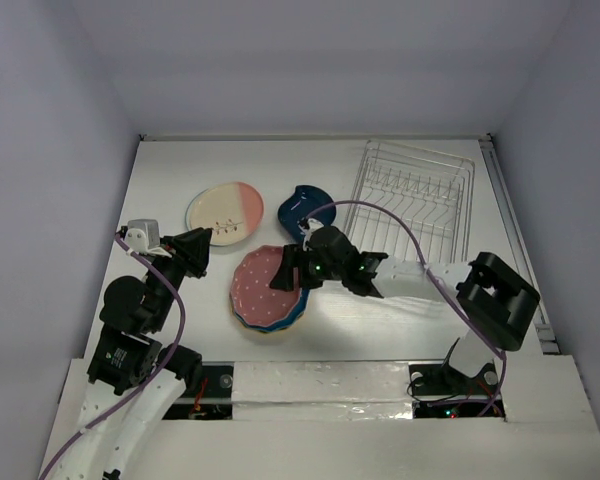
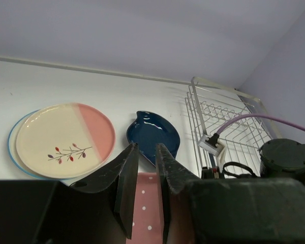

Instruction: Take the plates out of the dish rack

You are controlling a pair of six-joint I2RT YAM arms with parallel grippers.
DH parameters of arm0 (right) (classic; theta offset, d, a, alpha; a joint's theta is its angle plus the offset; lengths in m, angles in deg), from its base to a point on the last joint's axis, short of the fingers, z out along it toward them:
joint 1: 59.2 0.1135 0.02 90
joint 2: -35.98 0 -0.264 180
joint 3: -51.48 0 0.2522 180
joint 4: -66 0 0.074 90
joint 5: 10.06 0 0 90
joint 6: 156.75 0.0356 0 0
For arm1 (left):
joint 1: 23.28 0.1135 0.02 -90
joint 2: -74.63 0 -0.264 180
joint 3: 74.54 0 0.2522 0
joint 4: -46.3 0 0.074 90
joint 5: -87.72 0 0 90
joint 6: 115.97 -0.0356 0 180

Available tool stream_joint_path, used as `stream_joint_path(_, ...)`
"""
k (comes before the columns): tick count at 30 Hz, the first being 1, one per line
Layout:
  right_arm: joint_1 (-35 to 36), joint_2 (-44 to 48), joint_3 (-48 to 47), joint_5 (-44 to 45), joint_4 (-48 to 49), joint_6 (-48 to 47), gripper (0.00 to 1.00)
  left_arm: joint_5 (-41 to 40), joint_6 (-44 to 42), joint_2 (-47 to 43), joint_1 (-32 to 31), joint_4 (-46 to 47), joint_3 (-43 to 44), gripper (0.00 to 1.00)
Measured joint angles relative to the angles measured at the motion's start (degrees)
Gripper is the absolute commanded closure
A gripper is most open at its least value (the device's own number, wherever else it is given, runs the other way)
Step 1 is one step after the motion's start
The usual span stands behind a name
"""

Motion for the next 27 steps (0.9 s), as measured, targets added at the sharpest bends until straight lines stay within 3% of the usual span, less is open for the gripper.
stream_joint_path(5,3.93,2.58,-0.57,6.56,-6.88,-1.53,0.07,0.0,0.02,0.0,0.0,0.0,0.0,0.82)
stream_joint_path(18,7.72,7.85,-3.06,21.92,-22.56,-4.42,0.05,0.0,0.17,-0.09,0.0,0.0,0.0,0.77)
stream_joint_path(20,8.0,9.53,-3.41,23.96,-24.13,-4.63,0.08,0.0,0.17,-0.09,0.0,0.0,0.0,0.75)
stream_joint_path(23,8.66,12.22,-3.54,26.34,-25.75,-5.05,0.29,0.0,0.2,-0.09,0.0,0.0,0.0,0.72)
stream_joint_path(24,9.01,13.57,-3.54,27.26,-26.36,-5.29,0.59,0.02,0.2,-0.09,0.0,0.02,0.0,0.72)
stream_joint_path(26,9.88,16.5,-3.54,29.18,-27.3,-5.73,0.91,0.02,0.17,-0.09,0.0,0.02,0.0,0.69)
stream_joint_path(27,10.38,18.36,-3.54,30.58,-27.47,-6.03,1.0,0.02,0.2,-0.09,0.0,0.02,0.0,0.66)
